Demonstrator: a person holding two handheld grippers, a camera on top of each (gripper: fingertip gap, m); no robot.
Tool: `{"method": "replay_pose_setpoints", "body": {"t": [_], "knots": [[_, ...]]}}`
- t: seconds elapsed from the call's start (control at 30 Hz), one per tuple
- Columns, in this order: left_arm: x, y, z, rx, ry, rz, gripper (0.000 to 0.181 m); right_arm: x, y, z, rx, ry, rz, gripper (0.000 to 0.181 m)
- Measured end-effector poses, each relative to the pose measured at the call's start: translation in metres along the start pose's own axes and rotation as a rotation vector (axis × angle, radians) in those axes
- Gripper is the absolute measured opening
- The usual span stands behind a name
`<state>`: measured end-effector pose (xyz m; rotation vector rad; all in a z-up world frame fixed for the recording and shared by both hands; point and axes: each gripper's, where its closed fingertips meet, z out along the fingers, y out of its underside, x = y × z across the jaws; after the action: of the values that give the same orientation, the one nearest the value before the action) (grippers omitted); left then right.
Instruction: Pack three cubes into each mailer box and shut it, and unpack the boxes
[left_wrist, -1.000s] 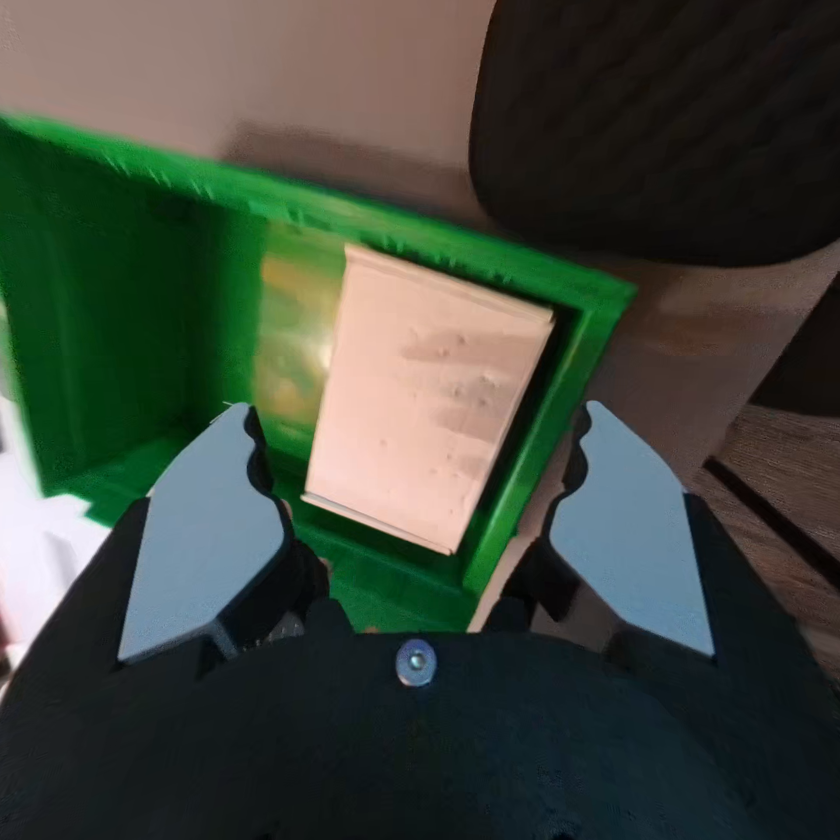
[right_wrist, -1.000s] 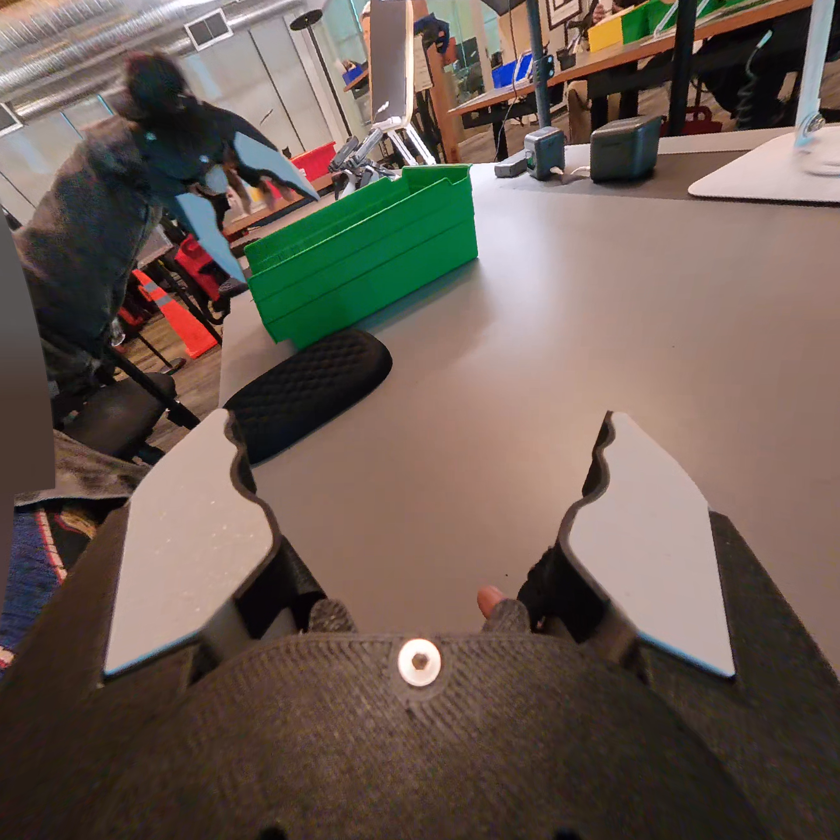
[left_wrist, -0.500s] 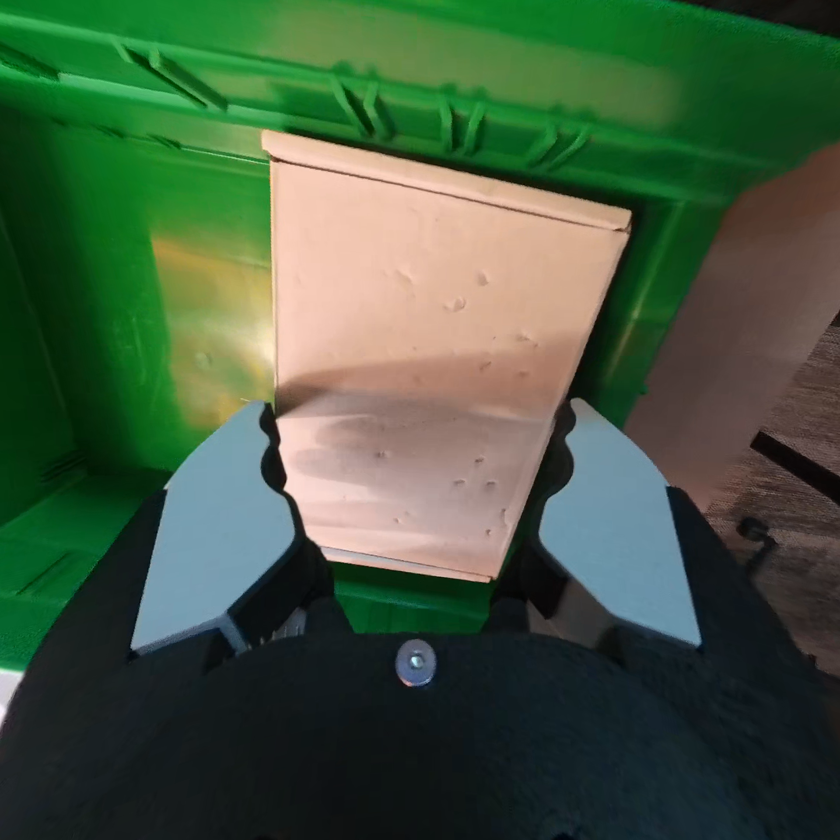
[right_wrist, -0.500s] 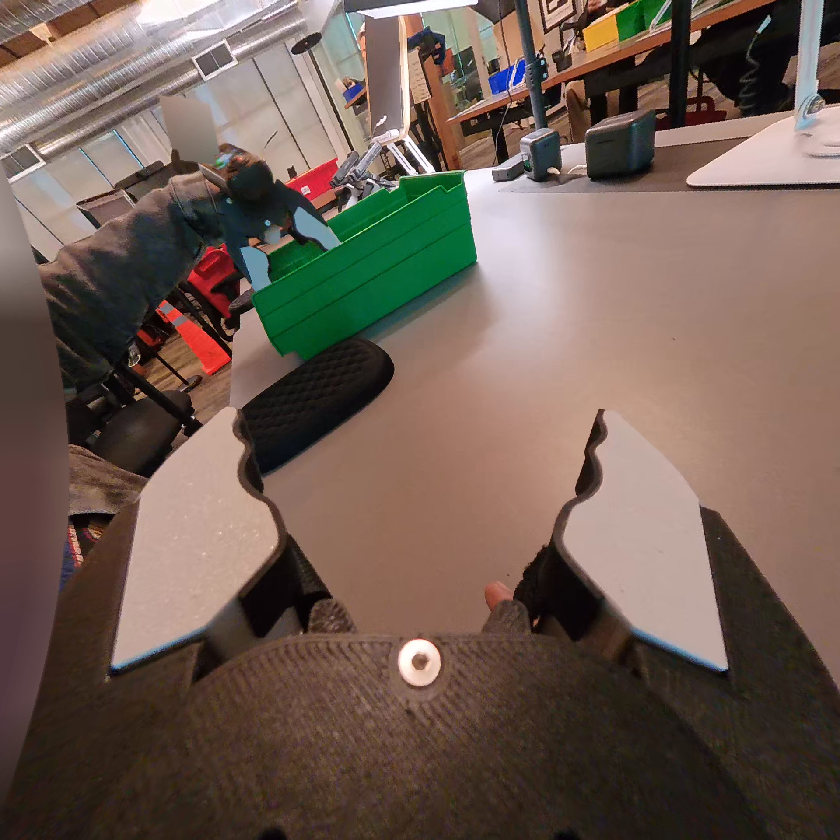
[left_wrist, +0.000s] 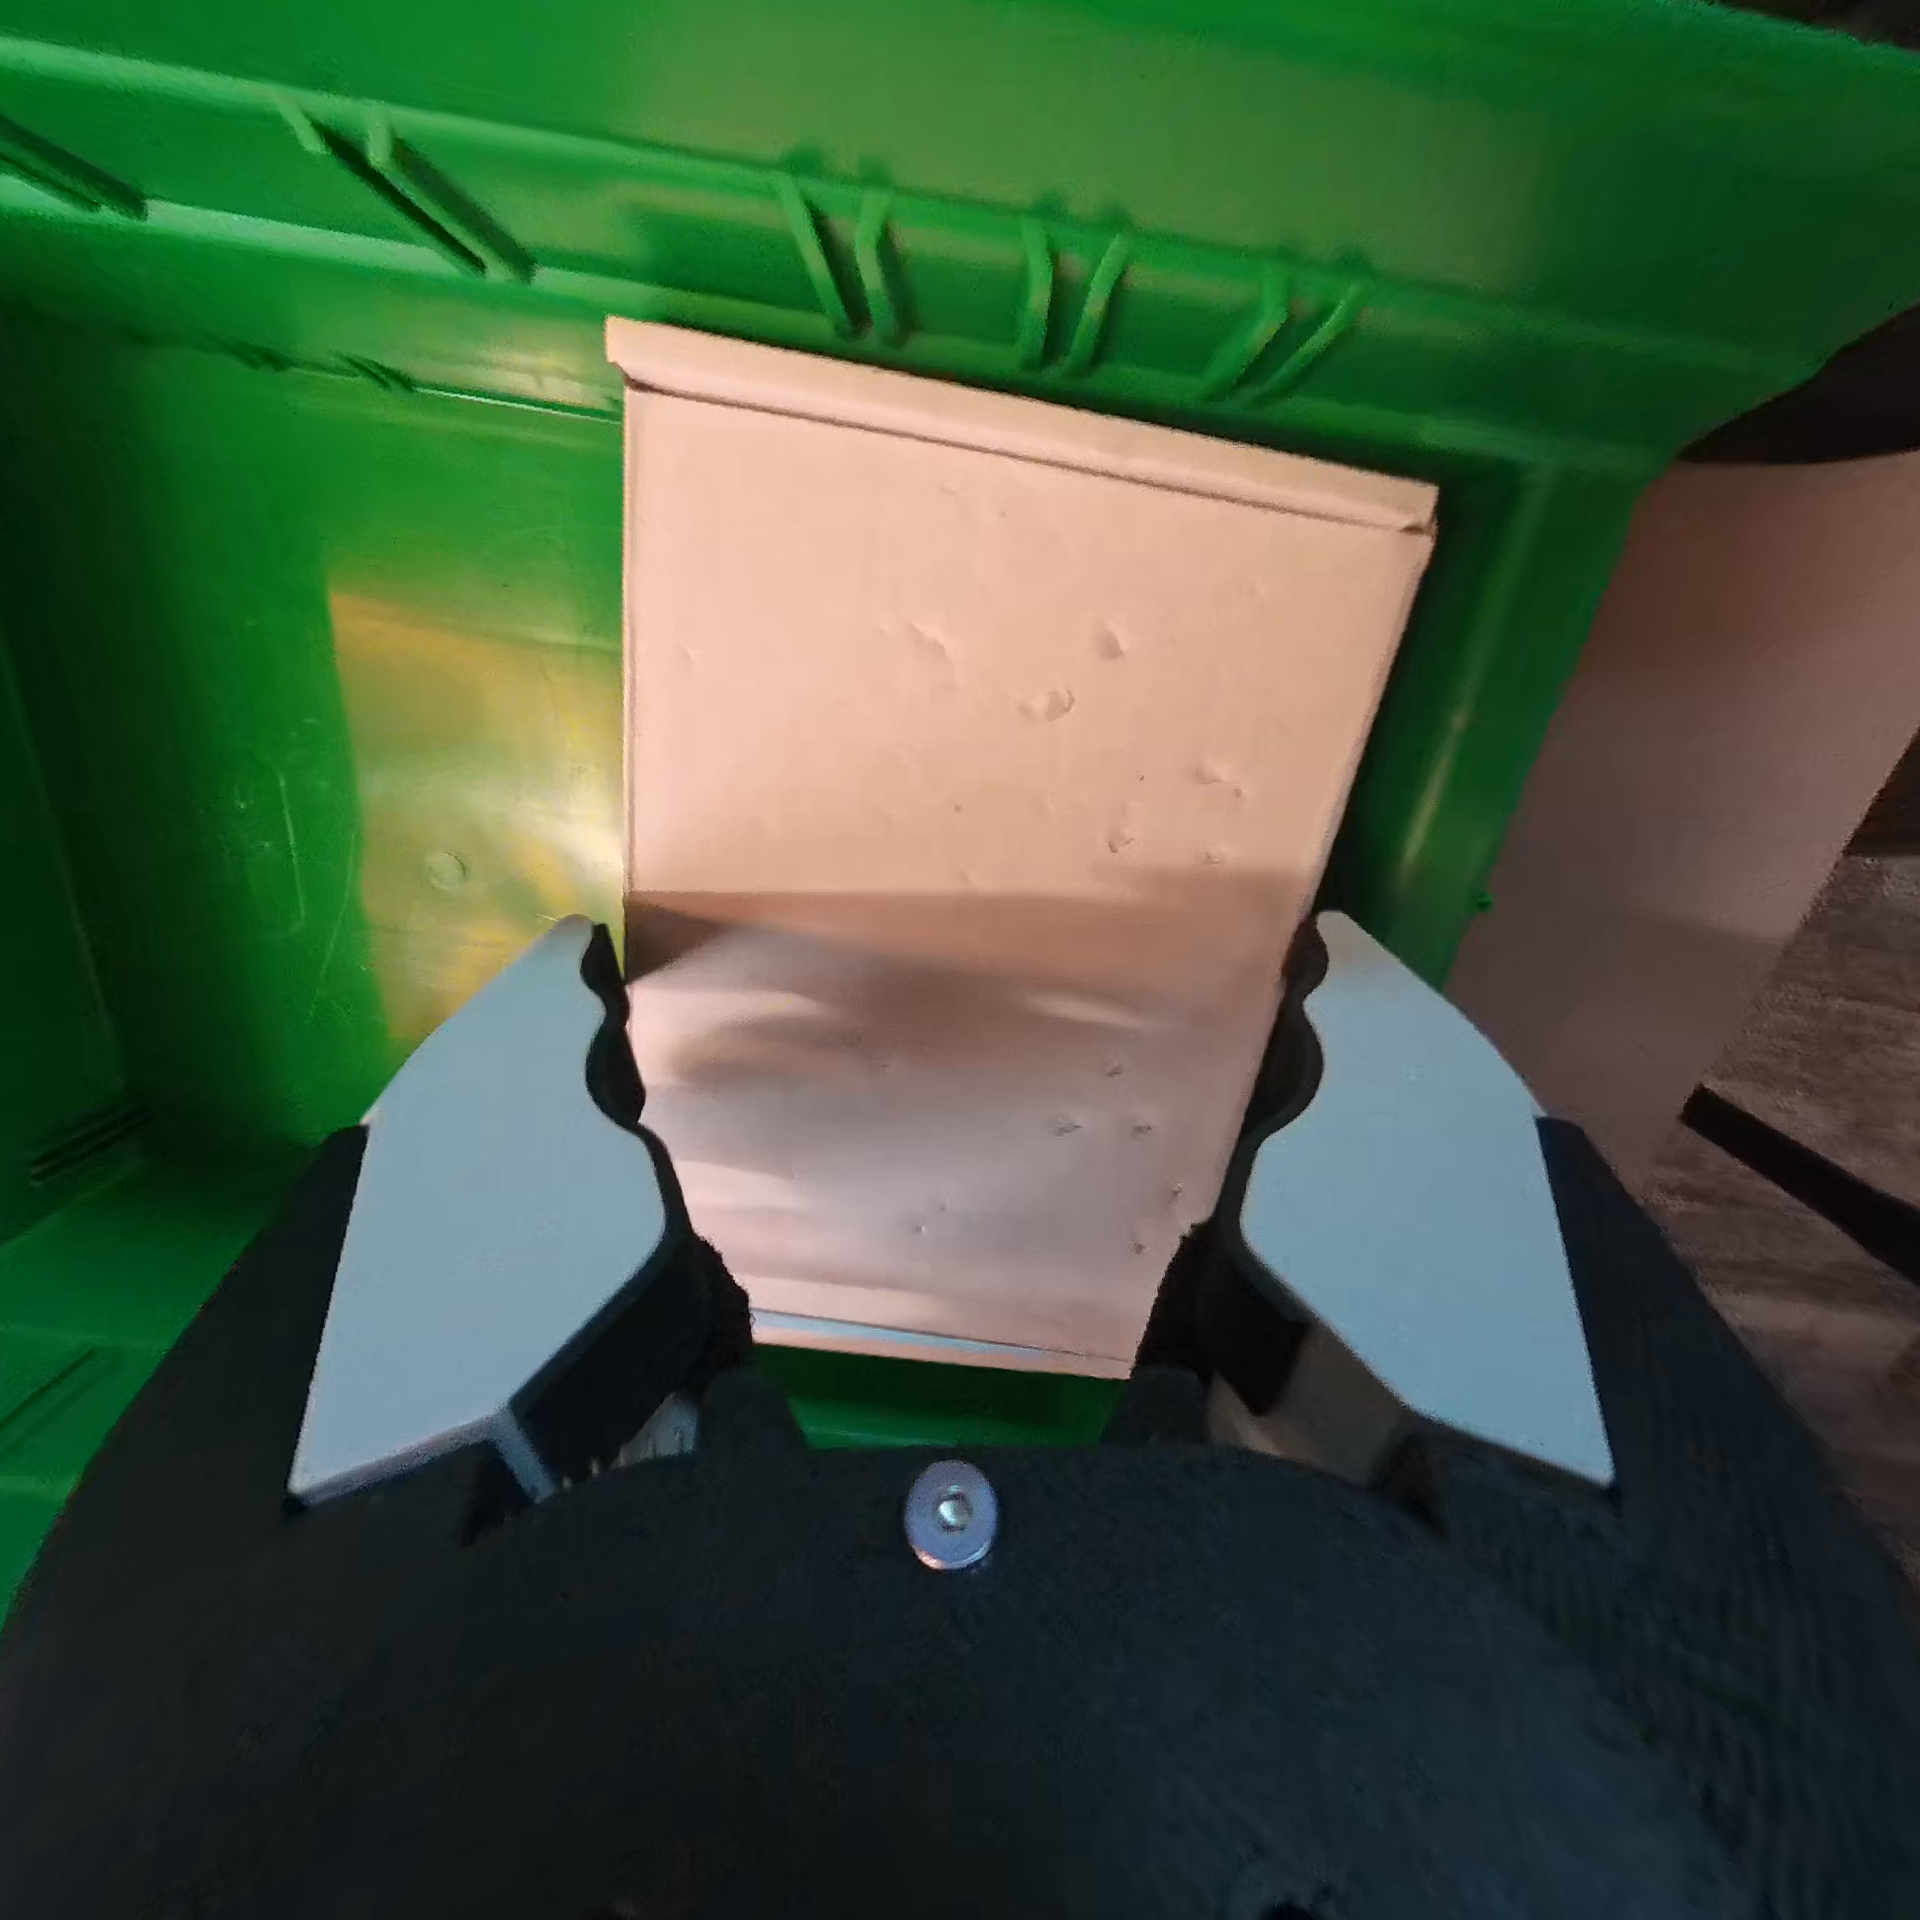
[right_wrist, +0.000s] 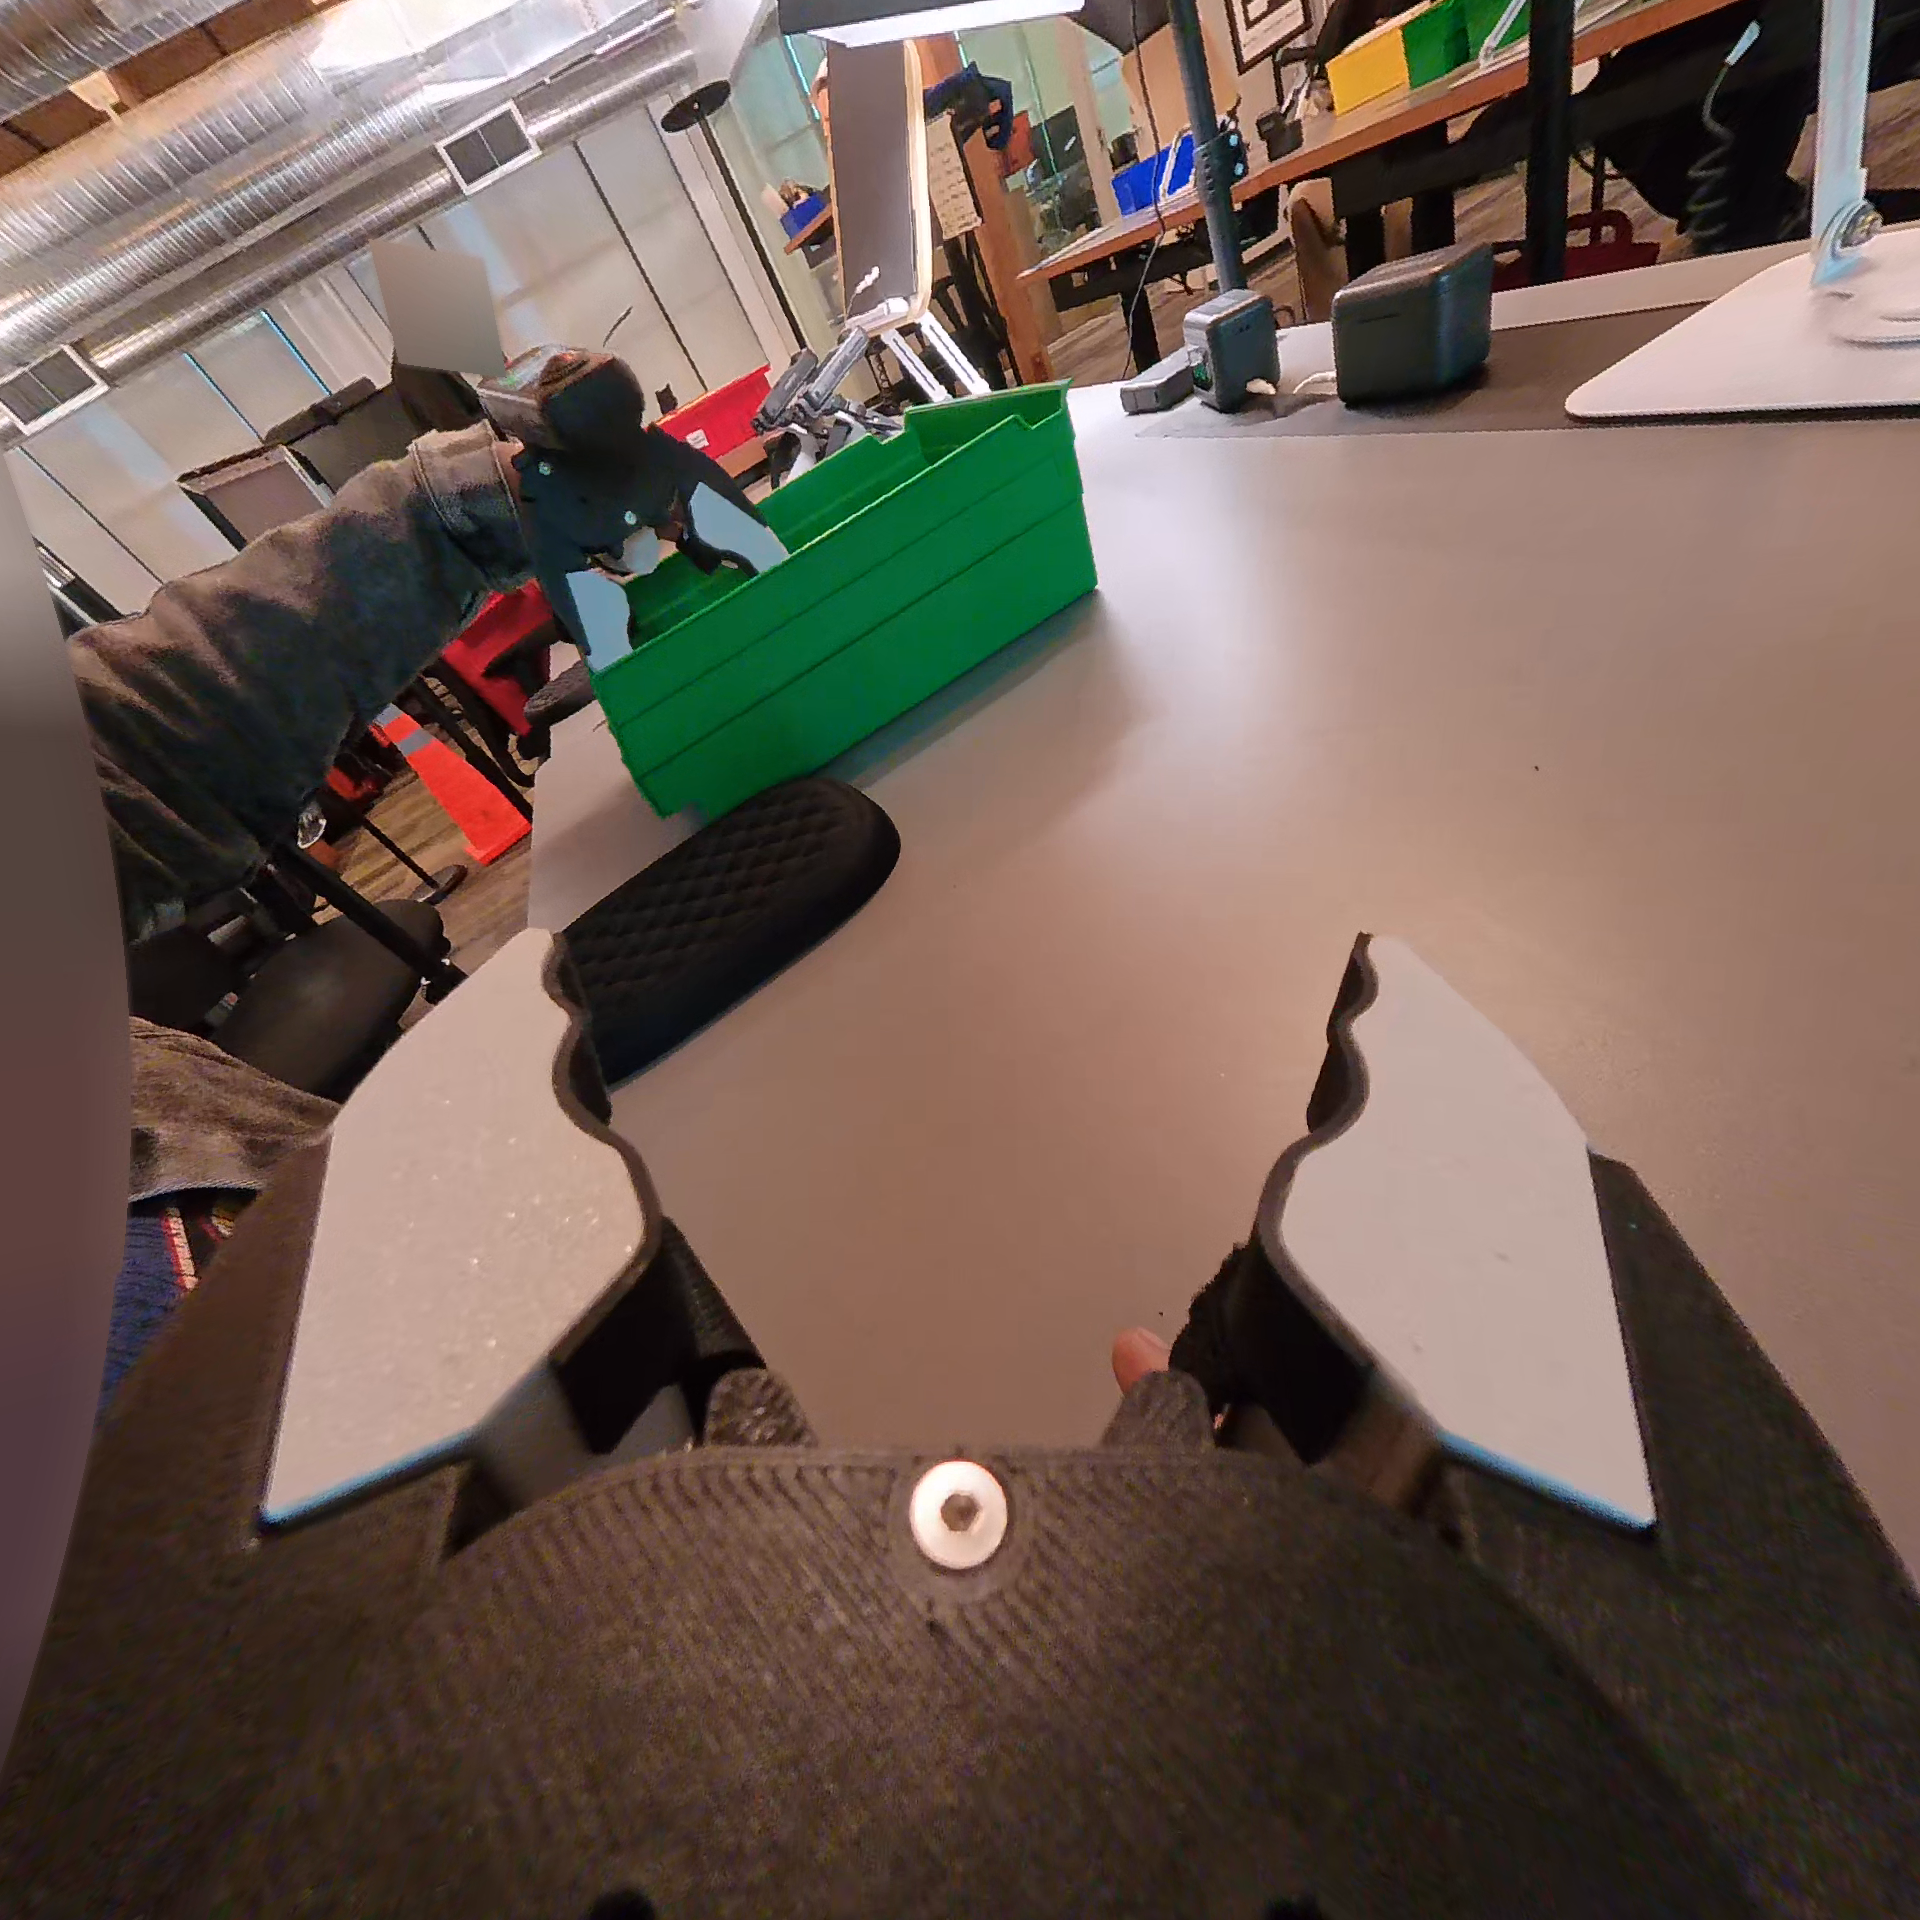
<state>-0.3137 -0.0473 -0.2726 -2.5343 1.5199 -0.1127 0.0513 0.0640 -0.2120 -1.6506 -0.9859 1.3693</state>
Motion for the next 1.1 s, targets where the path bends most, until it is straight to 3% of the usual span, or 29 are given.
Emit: {"method": "replay_pose_setpoints", "body": {"t": [0.17, 0.27, 0.43, 0.63, 1.1], "knots": [[-0.002, 0.000, 0.004, -0.082, 0.029, 0.036, 0.132, 0.000, 0.000, 0.000, 0.002, -0.002, 0.000, 0.132], [-0.001, -0.008, 0.005, -0.034, 0.056, -0.001, 0.121, 0.000, 0.000, 0.000, 0.001, -0.002, 0.001, 0.132], [-0.001, -0.012, 0.006, 0.032, 0.067, 0.017, 0.121, 0.000, 0.000, 0.000, 0.001, -0.003, -0.001, 0.131], [0.000, -0.012, 0.008, -0.006, 0.107, 0.051, 0.121, 0.000, -0.001, 0.000, 0.004, -0.002, 0.000, 0.130], [-0.013, -0.011, -0.016, 0.004, -0.062, 0.110, 0.120, 0.002, 0.000, 0.000, -0.001, -0.002, 0.019, 0.127]]}}
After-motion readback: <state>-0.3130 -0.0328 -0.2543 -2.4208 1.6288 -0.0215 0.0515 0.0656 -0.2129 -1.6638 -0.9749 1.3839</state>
